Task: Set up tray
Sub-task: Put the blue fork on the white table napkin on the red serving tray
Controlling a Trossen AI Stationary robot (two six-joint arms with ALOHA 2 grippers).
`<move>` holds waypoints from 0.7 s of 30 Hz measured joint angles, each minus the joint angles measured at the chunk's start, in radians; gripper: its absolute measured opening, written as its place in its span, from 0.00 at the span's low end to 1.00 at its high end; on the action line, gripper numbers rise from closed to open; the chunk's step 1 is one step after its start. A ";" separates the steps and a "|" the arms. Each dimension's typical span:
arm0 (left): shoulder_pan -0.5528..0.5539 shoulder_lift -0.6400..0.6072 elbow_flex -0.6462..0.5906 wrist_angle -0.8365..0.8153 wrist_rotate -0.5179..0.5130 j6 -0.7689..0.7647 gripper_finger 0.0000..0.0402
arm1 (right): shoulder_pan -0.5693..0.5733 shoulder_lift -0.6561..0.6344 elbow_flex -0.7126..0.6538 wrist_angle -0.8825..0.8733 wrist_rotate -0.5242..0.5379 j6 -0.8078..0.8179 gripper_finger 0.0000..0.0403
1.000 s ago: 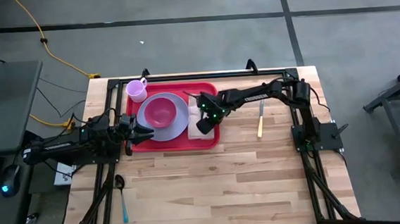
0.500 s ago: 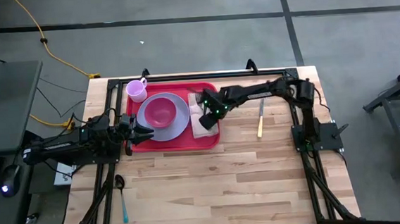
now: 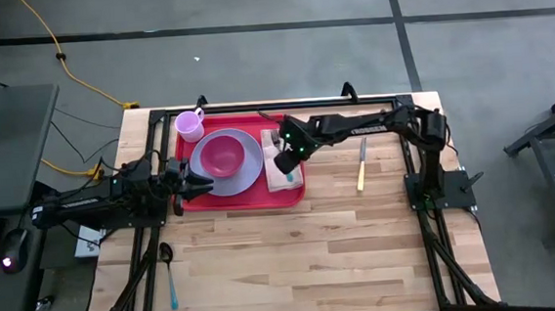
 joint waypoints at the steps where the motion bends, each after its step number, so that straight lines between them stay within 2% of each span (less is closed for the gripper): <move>1: 0.000 0.000 0.000 0.006 0.000 0.000 0.34 | 0.008 0.007 0.000 0.000 0.000 0.000 0.20; 12: 0.000 0.000 0.000 0.027 0.013 0.001 0.34 | 0.038 0.067 0.001 -0.006 0.016 0.001 0.20; 21: 0.000 0.000 0.000 0.030 0.037 0.000 0.34 | 0.066 0.112 0.002 0.012 -0.031 0.027 0.20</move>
